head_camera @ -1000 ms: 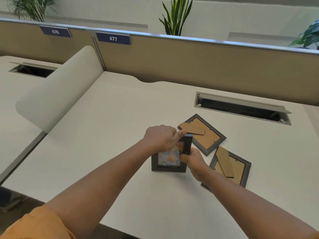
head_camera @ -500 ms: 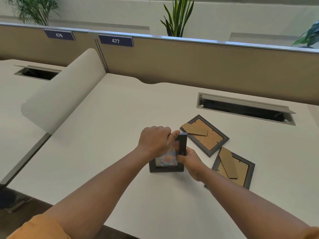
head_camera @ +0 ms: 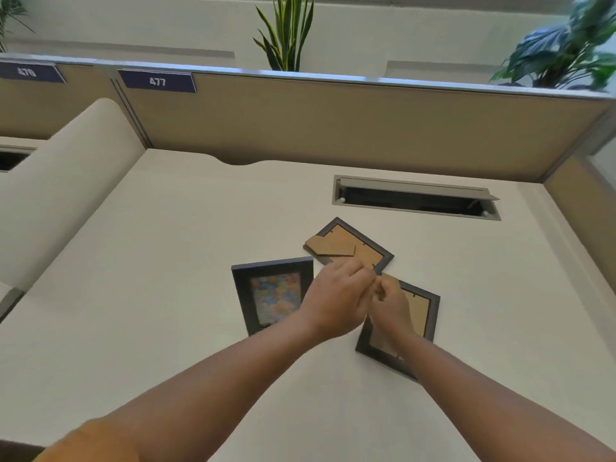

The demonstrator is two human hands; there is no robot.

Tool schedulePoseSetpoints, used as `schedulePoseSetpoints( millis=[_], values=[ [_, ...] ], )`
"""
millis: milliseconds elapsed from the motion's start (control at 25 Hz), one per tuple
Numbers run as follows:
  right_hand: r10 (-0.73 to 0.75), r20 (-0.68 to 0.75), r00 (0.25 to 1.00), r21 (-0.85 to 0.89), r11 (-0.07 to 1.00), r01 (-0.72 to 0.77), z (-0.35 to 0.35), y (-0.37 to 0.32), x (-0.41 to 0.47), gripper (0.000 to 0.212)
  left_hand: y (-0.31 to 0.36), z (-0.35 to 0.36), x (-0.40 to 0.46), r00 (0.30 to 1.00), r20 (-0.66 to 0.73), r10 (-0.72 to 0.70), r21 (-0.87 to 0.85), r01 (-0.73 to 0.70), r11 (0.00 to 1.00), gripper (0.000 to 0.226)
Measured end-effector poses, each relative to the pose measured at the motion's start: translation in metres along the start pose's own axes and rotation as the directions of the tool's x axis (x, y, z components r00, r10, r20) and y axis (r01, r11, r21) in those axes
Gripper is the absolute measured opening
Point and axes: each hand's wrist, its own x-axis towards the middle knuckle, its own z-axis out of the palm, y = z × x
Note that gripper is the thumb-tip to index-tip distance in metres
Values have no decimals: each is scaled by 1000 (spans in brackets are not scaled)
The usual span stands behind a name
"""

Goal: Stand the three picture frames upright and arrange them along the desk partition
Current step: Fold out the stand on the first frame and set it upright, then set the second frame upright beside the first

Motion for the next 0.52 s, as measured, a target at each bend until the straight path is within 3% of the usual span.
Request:
schedulePoseSetpoints(
  millis=[40, 120, 200, 320, 400, 520],
  values=[
    [23, -80, 997, -81, 996, -30, -12, 7, 2, 22, 7, 17, 4, 983, 115, -140, -113, 153, 982, 25],
    [42, -190, 981, -289, 952, -97, -33, 19, 5, 35, 11, 44, 12, 843, 337, -419, -217, 502, 837, 43],
    [46, -204, 978, -495, 857, -143, -49, 32, 4, 41, 10, 64, 22, 698, 475, -535, -297, 700, 650, 44],
    [85, -118, 989, -666, 732, -142, -61, 49, 2, 50, 14, 88, 33, 538, 610, -582, -390, 843, 370, 28],
    [73, -42, 996, -666, 742, -82, -66, 60, 1, 49, 18, 99, 39, 443, 632, -636, -378, 893, 245, 18],
    [2, 23, 1000, -649, 761, 13, -74, 69, 0, 37, 19, 110, 46, 354, 614, -706, -402, 909, 106, 6]
  ],
)
